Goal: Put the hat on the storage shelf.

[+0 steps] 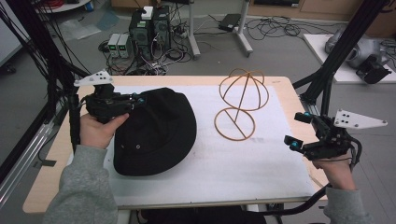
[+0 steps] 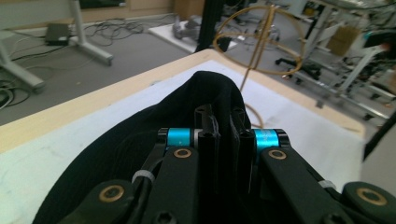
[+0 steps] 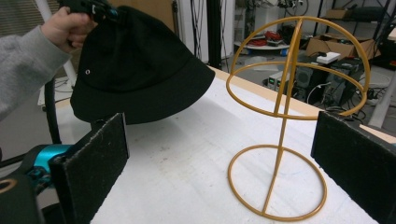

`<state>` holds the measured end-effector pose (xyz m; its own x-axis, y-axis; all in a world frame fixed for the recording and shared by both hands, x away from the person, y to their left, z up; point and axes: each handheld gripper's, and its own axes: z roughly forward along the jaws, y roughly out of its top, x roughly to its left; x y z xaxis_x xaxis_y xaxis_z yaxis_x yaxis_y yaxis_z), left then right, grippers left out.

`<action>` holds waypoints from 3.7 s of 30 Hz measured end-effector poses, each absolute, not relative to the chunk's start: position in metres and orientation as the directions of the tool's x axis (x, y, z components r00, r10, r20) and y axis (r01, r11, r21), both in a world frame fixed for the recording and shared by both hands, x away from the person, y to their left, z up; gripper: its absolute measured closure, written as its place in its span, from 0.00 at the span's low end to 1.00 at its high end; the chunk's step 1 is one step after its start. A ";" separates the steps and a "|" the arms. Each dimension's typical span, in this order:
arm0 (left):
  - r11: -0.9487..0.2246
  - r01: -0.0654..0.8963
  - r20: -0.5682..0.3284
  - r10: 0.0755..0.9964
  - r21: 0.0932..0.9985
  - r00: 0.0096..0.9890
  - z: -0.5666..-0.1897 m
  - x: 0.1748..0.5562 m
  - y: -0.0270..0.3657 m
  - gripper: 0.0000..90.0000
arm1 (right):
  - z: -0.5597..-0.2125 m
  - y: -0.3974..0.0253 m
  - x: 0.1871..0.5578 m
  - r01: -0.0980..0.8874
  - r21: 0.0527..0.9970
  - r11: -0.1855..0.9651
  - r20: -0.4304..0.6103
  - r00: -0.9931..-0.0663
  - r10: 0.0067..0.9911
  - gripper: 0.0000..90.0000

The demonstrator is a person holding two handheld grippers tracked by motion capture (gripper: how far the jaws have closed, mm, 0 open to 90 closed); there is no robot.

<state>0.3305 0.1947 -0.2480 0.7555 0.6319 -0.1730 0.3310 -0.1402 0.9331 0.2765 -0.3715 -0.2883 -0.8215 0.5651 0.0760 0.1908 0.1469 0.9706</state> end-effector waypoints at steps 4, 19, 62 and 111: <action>-0.151 0.303 -0.153 0.610 0.941 0.778 -0.232 0.326 0.189 0.94 | -0.288 -0.371 0.277 0.196 0.970 0.146 0.082 -0.823 0.562 0.04; -0.186 0.251 -0.099 0.582 0.950 0.807 -0.178 0.333 0.180 0.94 | -0.289 -0.373 0.278 0.195 0.970 0.144 0.082 -0.824 0.560 0.04; -0.228 0.138 -0.058 0.326 0.964 0.944 -0.109 0.395 0.095 0.94 | -0.288 -0.375 0.265 0.196 0.966 0.171 0.064 -0.817 0.574 0.04; -0.279 0.172 -0.111 0.221 0.945 0.969 -0.166 0.498 -0.041 0.94 | -0.296 -0.415 0.218 0.244 0.958 0.150 0.080 -0.730 0.679 0.04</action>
<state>0.4980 -0.0405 -0.1663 0.9689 0.2210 -0.1112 0.1720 -0.2788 0.9448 0.2178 -0.4146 -0.2961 -0.7297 0.6791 0.0796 0.2438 0.1497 0.9582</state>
